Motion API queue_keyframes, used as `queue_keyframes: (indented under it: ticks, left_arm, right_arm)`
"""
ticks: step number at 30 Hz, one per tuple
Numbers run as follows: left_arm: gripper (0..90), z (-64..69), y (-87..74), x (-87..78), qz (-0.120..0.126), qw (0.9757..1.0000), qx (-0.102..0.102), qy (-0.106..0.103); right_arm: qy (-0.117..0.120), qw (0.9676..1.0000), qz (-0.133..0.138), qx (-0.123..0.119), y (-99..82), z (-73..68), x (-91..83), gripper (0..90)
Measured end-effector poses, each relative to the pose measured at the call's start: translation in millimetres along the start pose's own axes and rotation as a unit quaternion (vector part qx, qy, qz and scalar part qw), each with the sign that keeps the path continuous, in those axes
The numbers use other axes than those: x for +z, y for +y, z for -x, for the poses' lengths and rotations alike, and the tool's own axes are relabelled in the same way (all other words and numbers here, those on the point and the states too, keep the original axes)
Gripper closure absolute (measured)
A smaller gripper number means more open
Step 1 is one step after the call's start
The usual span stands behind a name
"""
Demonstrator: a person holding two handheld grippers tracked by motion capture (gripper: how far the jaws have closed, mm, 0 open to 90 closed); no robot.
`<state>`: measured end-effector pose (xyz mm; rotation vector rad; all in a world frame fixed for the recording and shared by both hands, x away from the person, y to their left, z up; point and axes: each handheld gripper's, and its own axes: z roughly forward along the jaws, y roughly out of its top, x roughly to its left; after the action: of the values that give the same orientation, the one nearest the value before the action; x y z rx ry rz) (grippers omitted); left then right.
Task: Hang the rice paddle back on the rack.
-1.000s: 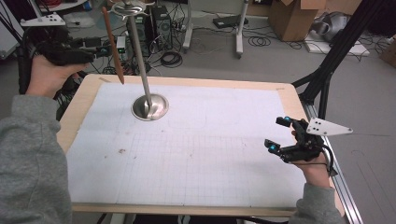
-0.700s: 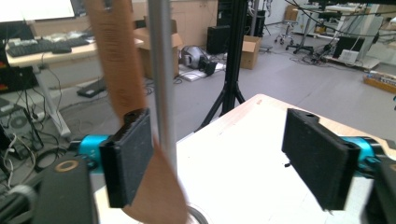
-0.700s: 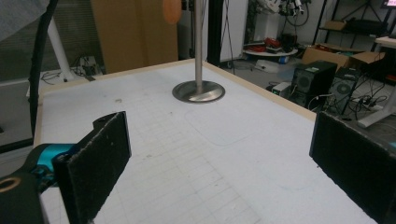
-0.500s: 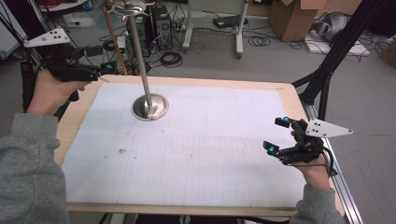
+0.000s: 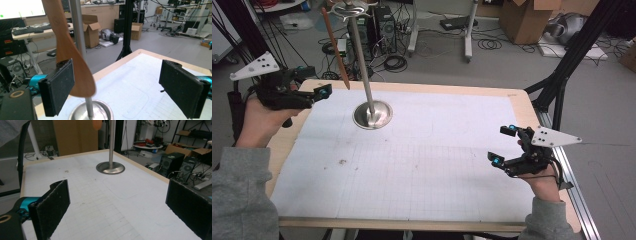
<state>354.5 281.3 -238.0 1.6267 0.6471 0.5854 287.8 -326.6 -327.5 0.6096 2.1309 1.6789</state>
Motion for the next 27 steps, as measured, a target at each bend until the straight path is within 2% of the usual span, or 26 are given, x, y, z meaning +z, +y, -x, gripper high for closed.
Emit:
queue_keyframes:
  ticks: [5, 7, 9, 16, 18, 22, 24, 27]
  left_arm:
    - [13.4, 9.7, -16.5, -5.2, 0.005, 0.9999, 0.003, 0.009]
    - [13.4, 16.4, -23.3, -6.8, 0.003, 0.9997, 0.014, 0.019]
    - [13.4, 23.2, -30.3, -7.8, 0.013, 0.9998, 0.013, 0.010]
    - [13.3, 43.8, -46.0, -6.1, 0.016, 0.9997, 0.020, -0.001]
    - [13.3, 47.6, -49.2, -5.6, 0.019, 0.9995, 0.021, -0.013]
    - [13.3, 54.6, -55.9, -4.2, 0.010, 0.9994, 0.029, -0.013]
    - [13.3, 56.4, -59.7, -4.9, 0.016, 0.9994, 0.024, -0.020]
    - [13.3, 57.3, -66.0, -7.5, 0.022, 0.9994, 0.019, -0.017]
  right_arm:
    - [-0.001, 1.0000, 0.005, -0.003, 1.2, 0.6, 2.2, 4.1]
    - [-0.002, 1.0000, 0.007, -0.004, 1.7, 0.8, 2.4, 4.1]
    - [-0.002, 1.0000, 0.008, -0.001, 2.3, 0.3, 2.2, 4.1]
    - [-0.005, 0.9998, 0.017, -0.004, 3.6, 1.1, -0.4, 4.2]
    - [-0.005, 0.9998, 0.017, -0.004, 4.1, 1.2, -0.6, 4.2]
    - [-0.003, 0.9998, 0.018, -0.003, 4.7, 0.8, 0.8, 4.2]
    - [-0.003, 0.9998, 0.018, -0.004, 5.0, 0.6, 1.6, 4.2]
    - [-0.001, 0.9998, 0.021, -0.006, 5.7, 0.1, 1.9, 4.2]
